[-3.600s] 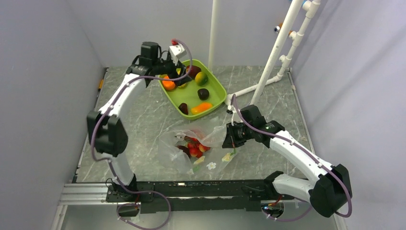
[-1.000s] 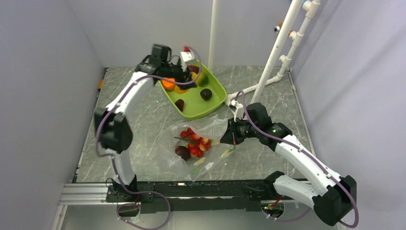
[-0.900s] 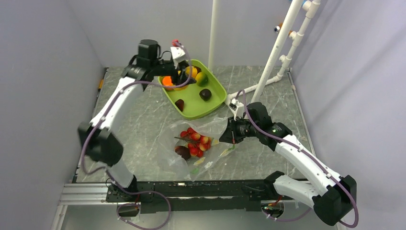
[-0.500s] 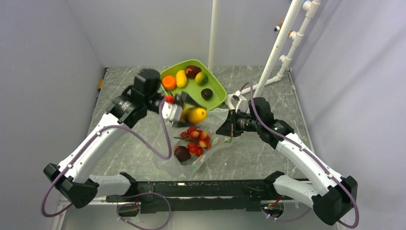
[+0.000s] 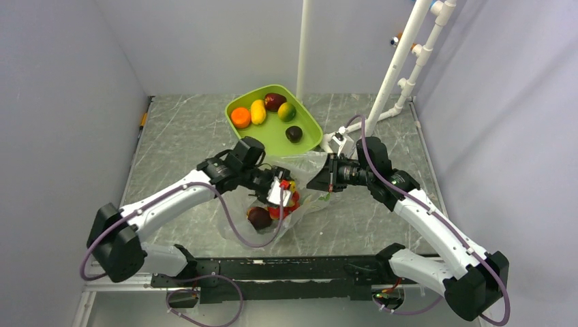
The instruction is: Place the fake fruits into the plastic bag and tie a complex knot
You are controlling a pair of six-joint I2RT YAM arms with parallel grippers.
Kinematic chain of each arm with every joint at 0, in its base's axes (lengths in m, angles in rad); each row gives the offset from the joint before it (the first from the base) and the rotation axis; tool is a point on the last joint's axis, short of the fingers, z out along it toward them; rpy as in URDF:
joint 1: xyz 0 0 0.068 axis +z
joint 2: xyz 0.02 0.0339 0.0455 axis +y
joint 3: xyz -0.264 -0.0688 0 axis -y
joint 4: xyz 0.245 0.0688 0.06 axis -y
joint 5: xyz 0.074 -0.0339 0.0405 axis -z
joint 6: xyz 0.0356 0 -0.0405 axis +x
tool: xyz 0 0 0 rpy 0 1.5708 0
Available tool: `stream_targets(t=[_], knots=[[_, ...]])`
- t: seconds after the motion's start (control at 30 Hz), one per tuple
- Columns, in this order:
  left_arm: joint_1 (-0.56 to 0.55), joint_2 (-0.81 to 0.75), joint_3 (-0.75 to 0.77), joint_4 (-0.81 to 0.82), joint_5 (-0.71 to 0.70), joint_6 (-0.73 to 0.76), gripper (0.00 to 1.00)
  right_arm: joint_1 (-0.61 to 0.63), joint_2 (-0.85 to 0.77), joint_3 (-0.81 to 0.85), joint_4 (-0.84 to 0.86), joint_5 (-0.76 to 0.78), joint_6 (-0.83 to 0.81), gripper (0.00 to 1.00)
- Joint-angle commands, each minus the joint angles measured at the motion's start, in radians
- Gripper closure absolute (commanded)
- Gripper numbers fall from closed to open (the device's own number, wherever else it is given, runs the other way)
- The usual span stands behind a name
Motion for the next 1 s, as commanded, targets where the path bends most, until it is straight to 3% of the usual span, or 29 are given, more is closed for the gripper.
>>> stream_targets(t=[0.0, 0.17, 0.27, 0.4, 0.63, 0.83, 0.97], knots=[[0.0, 0.068, -0.085, 0.261, -0.222, 0.029, 0.57, -0.004, -0.004, 0.039, 0.035, -0.029, 0.019, 1.0], [-0.001, 0.111, -0.219, 0.391, -0.27, 0.149, 0.42, -0.009, 0.006, 0.04, 0.032, -0.036, 0.026, 1.0], [0.0, 0.137, -0.182, 0.336, -0.29, 0.122, 0.24, -0.008, 0.007, 0.035, 0.026, -0.027, 0.015, 1.0], [0.001, 0.061, -0.101, 0.193, -0.142, 0.062, 0.01, -0.007, 0.014, 0.034, 0.004, -0.003, -0.01, 1.0], [0.0, -0.103, 0.013, 0.013, 0.14, -0.042, 0.01, -0.007, 0.02, 0.012, -0.015, 0.029, -0.071, 1.0], [0.005, -0.185, 0.06, 0.131, 0.196, -0.268, 0.01, -0.009, 0.026, -0.022, -0.043, 0.024, -0.139, 1.0], [0.091, -0.147, 0.155, 0.263, 0.232, -0.513, 0.04, -0.008, 0.051, -0.042, -0.066, -0.004, -0.19, 1.0]])
